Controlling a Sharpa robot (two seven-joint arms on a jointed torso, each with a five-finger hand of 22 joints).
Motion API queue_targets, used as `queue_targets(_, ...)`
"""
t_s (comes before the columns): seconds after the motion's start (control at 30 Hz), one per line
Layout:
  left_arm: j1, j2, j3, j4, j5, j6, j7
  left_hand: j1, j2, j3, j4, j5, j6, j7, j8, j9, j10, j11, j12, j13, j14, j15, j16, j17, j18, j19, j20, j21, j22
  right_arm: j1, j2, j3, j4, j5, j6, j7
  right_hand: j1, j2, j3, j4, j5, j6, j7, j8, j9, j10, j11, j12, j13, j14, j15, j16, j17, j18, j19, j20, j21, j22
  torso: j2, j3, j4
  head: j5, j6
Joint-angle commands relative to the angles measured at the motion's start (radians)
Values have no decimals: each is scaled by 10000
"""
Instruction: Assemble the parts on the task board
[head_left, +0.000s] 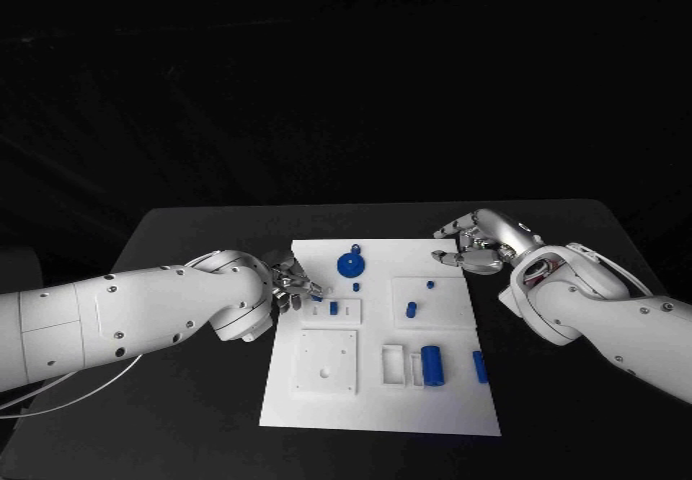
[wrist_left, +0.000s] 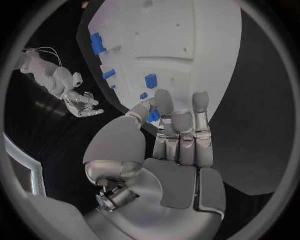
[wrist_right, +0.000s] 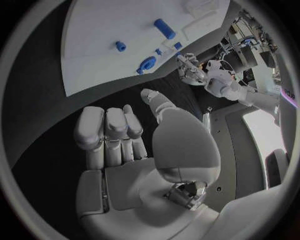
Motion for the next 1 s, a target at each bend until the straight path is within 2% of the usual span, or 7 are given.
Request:
queue_targets(0.03,-44,-10,2,61,-326,-62,-181,10,80,408,-393,55,2082,-948,36,6,196,-343,56,8,207,-180,66,11,-72,-25,-30,30,207,-7,-9,5,23,-72,111,45,-84,-12,75,-4,36,62,27,-40,-17,-35,-37,-60,1,-3,-22,-48,-3,87,427,7,16,1402,-1,-6,-4,6,-23)
queue_targets(0.73,-125,-56,1,146,-832,630,-604,-149,147,520,-574,88,2096,-949,42,51,196,-338,93,43,192,-162,140,71,-69,-88,-13,122,202,-11,-33,5,23,-72,121,46,-102,-12,80,-12,56,68,25,-39,-16,-33,-39,-57,5,-3,-22,-44,1,88,425,6,9,1400,-2,-2,-11,9,-105)
queue_targets(1.0,-139,-83,1,187,-897,808,-679,-185,162,531,-612,90,2093,-946,41,58,195,-334,94,46,185,-159,148,73,-69,-103,-9,136,202,-12,-35,5,25,-72,128,46,-102,-12,80,-12,56,68,25,-39,-16,-33,-39,-57,5,-3,-22,-44,1,88,425,6,9,1400,-3,0,-8,3,-102)
